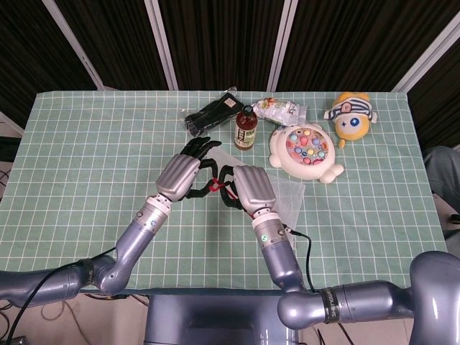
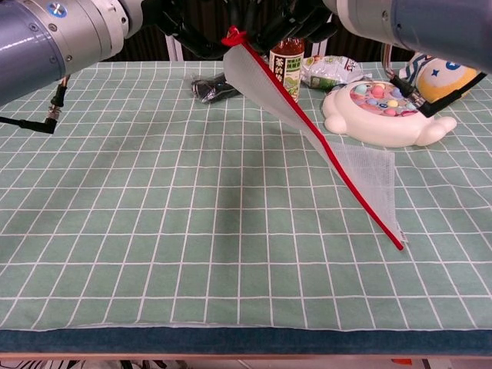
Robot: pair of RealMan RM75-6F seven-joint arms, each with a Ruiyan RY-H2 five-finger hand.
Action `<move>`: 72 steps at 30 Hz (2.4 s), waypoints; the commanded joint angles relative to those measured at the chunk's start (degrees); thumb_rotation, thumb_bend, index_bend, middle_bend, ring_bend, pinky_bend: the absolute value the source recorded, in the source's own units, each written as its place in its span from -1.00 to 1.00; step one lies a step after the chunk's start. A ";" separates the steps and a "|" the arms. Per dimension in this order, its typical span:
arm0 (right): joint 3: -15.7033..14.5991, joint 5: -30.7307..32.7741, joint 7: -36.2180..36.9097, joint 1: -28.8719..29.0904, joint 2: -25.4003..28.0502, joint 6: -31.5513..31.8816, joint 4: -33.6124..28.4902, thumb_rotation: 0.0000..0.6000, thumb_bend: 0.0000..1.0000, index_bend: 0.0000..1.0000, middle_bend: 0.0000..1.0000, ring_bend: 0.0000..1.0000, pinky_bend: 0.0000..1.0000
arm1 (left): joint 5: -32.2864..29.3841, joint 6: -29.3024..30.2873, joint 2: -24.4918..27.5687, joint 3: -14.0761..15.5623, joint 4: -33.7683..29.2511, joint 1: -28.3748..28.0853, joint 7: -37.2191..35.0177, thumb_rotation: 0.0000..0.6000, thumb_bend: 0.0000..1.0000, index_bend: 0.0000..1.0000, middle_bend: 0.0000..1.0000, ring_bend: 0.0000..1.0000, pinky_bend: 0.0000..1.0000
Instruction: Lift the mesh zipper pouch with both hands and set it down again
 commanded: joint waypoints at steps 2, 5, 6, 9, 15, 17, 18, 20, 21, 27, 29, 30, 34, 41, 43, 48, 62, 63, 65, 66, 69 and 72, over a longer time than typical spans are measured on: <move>-0.14 0.04 0.19 -0.37 0.12 0.17 0.43 1.00 0.17 0.22 1.00 1.00 1.00 | -0.11 0.16 0.02 -0.02 0.22 0.09 -0.03 1.00 -0.15 0.21 -0.75 -1.00 -0.91; -0.19 0.05 0.48 -0.72 0.21 0.15 0.77 1.00 0.17 0.23 1.00 1.00 1.00 | -0.16 0.33 0.16 -0.09 0.44 0.23 -0.27 1.00 -0.15 0.22 -0.75 -1.00 -0.91; -0.21 0.13 0.54 -0.86 0.27 0.13 0.86 1.00 0.17 0.23 1.00 1.00 1.00 | -0.18 0.42 0.23 -0.17 0.51 0.30 -0.43 1.00 -0.15 0.22 -0.75 -1.00 -0.91; -0.24 0.47 0.75 -1.16 0.26 0.03 1.16 1.00 0.17 0.23 1.00 1.00 1.00 | -0.22 0.73 0.30 -0.49 0.72 0.43 -0.93 1.00 -0.15 0.22 -0.75 -1.00 -0.91; -0.47 0.74 0.88 -1.76 0.37 0.14 1.61 1.00 0.17 0.23 1.00 1.00 1.00 | -0.22 1.23 0.59 -0.99 0.86 0.58 -1.42 1.00 -0.15 0.23 -0.75 -1.00 -0.91; -0.57 0.84 0.97 -2.12 0.56 0.23 1.63 1.00 0.17 0.24 1.00 1.00 1.00 | -0.34 1.53 0.69 -1.30 0.84 0.65 -1.57 1.00 -0.15 0.23 -0.75 -1.00 -0.91; -0.64 0.86 0.98 -2.25 0.64 0.26 1.62 1.00 0.17 0.24 1.00 1.00 1.00 | -0.41 1.61 0.70 -1.40 0.82 0.65 -1.61 1.00 -0.15 0.23 -0.75 -1.00 -0.91; -0.83 0.87 1.03 -2.60 0.85 0.29 1.56 1.00 0.17 0.24 1.00 1.00 1.00 | -0.68 1.79 0.71 -1.67 0.78 0.69 -1.74 1.00 -0.15 0.23 -0.75 -1.00 -0.91; -0.94 0.88 1.13 -2.83 0.97 0.30 1.50 1.00 0.17 0.24 1.00 1.00 1.00 | -0.83 1.84 0.71 -1.82 0.77 0.66 -1.73 1.00 -0.15 0.23 -0.75 -1.00 -0.91; -1.61 0.93 1.55 -3.95 1.46 0.38 1.38 1.00 0.17 0.24 1.00 1.00 1.00 | -2.14 1.90 0.42 -2.77 0.65 0.21 -1.37 1.00 -0.15 0.23 -0.75 -1.00 -0.91; -1.74 0.88 1.72 -4.27 1.61 0.30 1.35 1.00 0.17 0.24 1.00 1.00 1.00 | -2.58 1.93 0.26 -3.07 0.48 -0.08 -0.96 1.00 -0.15 0.24 -0.75 -1.00 -0.91; -1.83 0.85 1.75 -4.45 1.72 0.29 1.38 1.00 0.17 0.24 1.00 1.00 1.00 | -2.74 2.01 0.19 -3.29 0.36 -0.25 -0.77 1.00 -0.15 0.24 -0.75 -1.00 -0.91; -1.90 0.86 1.94 -5.04 2.22 0.18 1.37 1.00 0.17 0.24 1.00 1.00 1.00 | -3.20 2.37 0.00 -4.14 -0.04 -0.81 -0.31 1.00 -0.15 0.24 -0.75 -1.00 -0.91; -1.89 1.21 2.55 -6.30 3.48 -0.16 1.61 1.00 0.17 0.24 1.00 1.00 1.00 | -3.92 3.13 0.41 -5.38 -1.22 -1.22 0.14 1.00 -0.15 0.24 -0.75 -1.00 -0.91; -1.93 1.23 2.71 -6.66 3.91 -0.31 1.67 1.00 0.17 0.24 1.00 1.00 1.00 | -3.98 3.37 0.67 -5.51 -1.56 -1.18 0.31 1.00 -0.15 0.24 -0.75 -1.00 -0.91; -1.82 1.32 3.20 -7.59 5.17 -0.57 1.88 1.00 0.17 0.24 1.00 1.00 1.00 | -3.91 3.93 1.51 -5.58 -2.50 -0.87 0.60 1.00 -0.15 0.24 -0.75 -1.00 -0.91; -1.44 2.02 5.13 -11.21 10.43 -1.50 2.83 1.00 0.17 0.24 1.00 1.00 1.00 | -2.07 5.28 4.82 -4.82 -5.54 1.44 -1.25 1.00 -0.15 0.25 -0.75 -1.00 -0.91; -1.32 2.05 5.62 -11.65 10.94 -1.68 2.73 1.00 0.17 0.24 1.00 1.00 1.00 | -1.83 5.41 5.10 -4.68 -5.81 1.67 -1.44 1.00 -0.15 0.25 -0.75 -1.00 -0.91; -1.35 1.93 6.01 -12.22 11.76 -1.93 2.75 1.00 0.17 0.24 1.00 1.00 1.00 | -1.50 5.58 5.50 -4.47 -6.19 2.01 -1.73 1.00 -0.15 0.25 -0.75 -1.00 -0.91; -1.32 1.92 6.27 -12.54 12.17 -2.04 2.83 1.00 0.17 0.24 1.00 1.00 1.00 | -1.27 5.71 5.75 -4.35 -6.39 2.22 -1.91 1.00 -0.15 0.25 -0.75 -1.00 -0.91; -1.22 2.02 6.86 -13.27 13.20 -2.39 3.07 1.00 0.17 0.24 1.00 1.00 1.00 | -0.84 5.97 6.42 -4.12 -6.79 2.75 -2.38 1.00 -0.15 0.25 -0.74 -1.00 -0.91; -1.16 2.13 7.43 -14.00 14.14 -2.67 3.41 1.00 0.17 0.24 1.00 1.00 1.00 | -0.63 6.16 7.01 -3.95 -6.94 3.25 -2.86 1.00 -0.15 0.25 -0.74 -1.00 -0.91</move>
